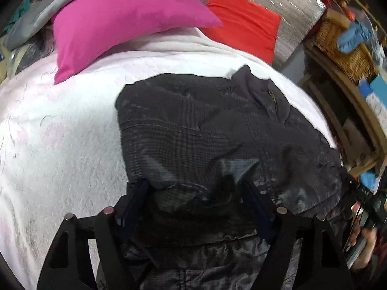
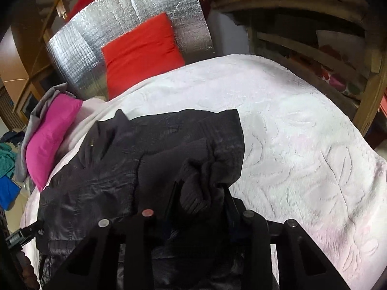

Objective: Fold large clothes

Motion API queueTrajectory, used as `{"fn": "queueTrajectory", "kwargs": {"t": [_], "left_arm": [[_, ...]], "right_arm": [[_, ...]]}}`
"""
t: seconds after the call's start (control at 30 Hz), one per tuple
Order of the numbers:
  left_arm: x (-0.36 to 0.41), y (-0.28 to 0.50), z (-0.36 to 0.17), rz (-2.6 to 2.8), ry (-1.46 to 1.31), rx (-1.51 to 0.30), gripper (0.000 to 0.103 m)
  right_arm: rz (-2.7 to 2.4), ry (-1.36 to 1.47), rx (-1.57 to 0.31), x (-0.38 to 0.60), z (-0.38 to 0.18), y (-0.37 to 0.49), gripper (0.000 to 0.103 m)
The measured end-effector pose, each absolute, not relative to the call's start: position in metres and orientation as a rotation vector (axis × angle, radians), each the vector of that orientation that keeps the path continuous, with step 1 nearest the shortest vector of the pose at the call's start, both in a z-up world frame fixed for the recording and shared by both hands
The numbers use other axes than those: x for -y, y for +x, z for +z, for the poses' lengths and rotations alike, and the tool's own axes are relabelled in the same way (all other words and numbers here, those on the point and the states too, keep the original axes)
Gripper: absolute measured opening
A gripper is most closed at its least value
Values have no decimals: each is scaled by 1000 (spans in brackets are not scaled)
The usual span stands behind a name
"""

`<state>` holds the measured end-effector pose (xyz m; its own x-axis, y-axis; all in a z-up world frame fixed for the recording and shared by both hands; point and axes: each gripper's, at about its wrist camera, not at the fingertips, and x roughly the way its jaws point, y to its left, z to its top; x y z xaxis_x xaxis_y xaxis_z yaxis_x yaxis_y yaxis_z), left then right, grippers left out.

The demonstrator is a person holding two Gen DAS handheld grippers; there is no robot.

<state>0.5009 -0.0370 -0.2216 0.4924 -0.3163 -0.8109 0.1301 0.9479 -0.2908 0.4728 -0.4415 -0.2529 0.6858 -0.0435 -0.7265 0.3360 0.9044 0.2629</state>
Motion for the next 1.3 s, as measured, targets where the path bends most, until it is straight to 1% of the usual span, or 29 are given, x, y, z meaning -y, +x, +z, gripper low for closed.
{"fn": "queueTrajectory", "kwargs": {"t": [0.1,0.17,0.2,0.23,0.27,0.3,0.33,0.5,0.63,0.73,0.87,0.93,1.2,1.3], "left_arm": [[49,503,-231,-230,-91,-1052,79],[46,503,-227,-224,-98,-1052,79],[42,502,-225,-222,-111,-1051,79],[37,500,-222,-216,-126,-1048,79],[34,499,-221,-209,-131,-1047,79],[30,497,-218,-192,-133,-1043,79],[28,496,-217,-182,-129,-1036,79],[19,477,-200,-163,-47,-976,79],[12,468,-198,-124,23,-971,79],[12,468,-195,-36,86,-912,79],[10,458,-177,-6,107,-797,79],[10,457,-173,3,112,-767,80],[21,468,-176,7,145,-759,80],[26,468,-176,7,154,-759,80]], "right_arm": [[-229,417,-876,448,-275,484,37],[-221,420,-871,448,-272,483,40],[-213,439,-863,450,-268,481,43],[-200,475,-851,453,-264,478,54],[-189,497,-848,455,-263,476,59],[-181,526,-849,458,-261,474,68],[-184,547,-846,460,-258,471,70],[-156,642,-810,472,-249,453,72],[-155,683,-795,471,-247,440,72],[-163,694,-774,472,-244,433,72],[-162,663,-763,463,-240,439,72],[-165,645,-763,458,-240,444,72],[-216,636,-829,459,-265,473,74],[-214,583,-835,452,-268,477,73]]}}
